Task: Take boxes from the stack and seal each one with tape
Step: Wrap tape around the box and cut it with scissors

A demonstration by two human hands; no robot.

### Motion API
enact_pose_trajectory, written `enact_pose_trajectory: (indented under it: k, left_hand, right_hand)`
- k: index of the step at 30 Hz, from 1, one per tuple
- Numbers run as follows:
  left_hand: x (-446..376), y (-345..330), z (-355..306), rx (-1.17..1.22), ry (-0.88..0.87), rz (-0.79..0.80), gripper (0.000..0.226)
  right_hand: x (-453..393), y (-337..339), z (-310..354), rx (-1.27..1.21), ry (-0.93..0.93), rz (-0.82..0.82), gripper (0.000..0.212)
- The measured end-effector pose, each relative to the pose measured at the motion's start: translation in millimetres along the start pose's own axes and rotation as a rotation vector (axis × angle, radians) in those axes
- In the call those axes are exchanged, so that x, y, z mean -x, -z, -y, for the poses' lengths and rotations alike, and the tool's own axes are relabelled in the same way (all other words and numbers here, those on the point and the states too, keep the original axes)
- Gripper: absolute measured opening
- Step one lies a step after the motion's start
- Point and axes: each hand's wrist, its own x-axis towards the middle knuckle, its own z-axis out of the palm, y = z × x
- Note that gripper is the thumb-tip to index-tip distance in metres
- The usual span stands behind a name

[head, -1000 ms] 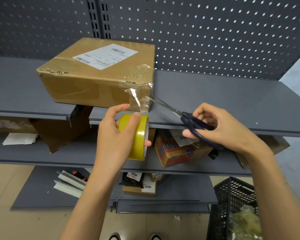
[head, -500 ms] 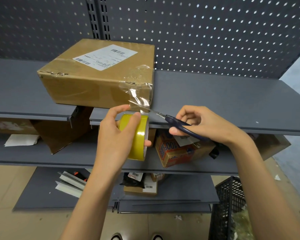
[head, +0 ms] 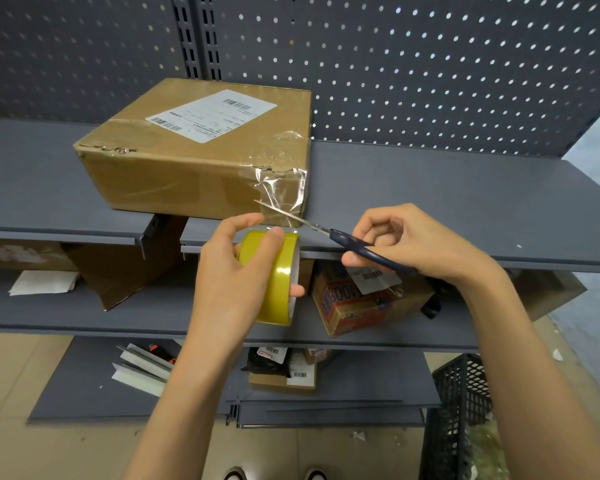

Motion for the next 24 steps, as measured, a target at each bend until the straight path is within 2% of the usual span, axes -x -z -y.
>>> enact_pose_trajectory:
  k: [6, 16, 24]
  left_hand:
    - [0, 0, 0, 0.007, 0.008, 0.002, 0.032]
    - [2, 3, 4, -0.018, 0.026, -0.002, 0.027]
    - [7, 16, -8, 0.039, -0.066, -0.059, 0.014]
  right_hand:
    - [-1, 3, 1, 0.035, 0.030, -0.014, 0.050]
    - [-1, -5, -7, 0.055, 0.012, -0.018, 0.049]
    - [5, -15, 17, 0.018, 0.199, -0.138, 0.038]
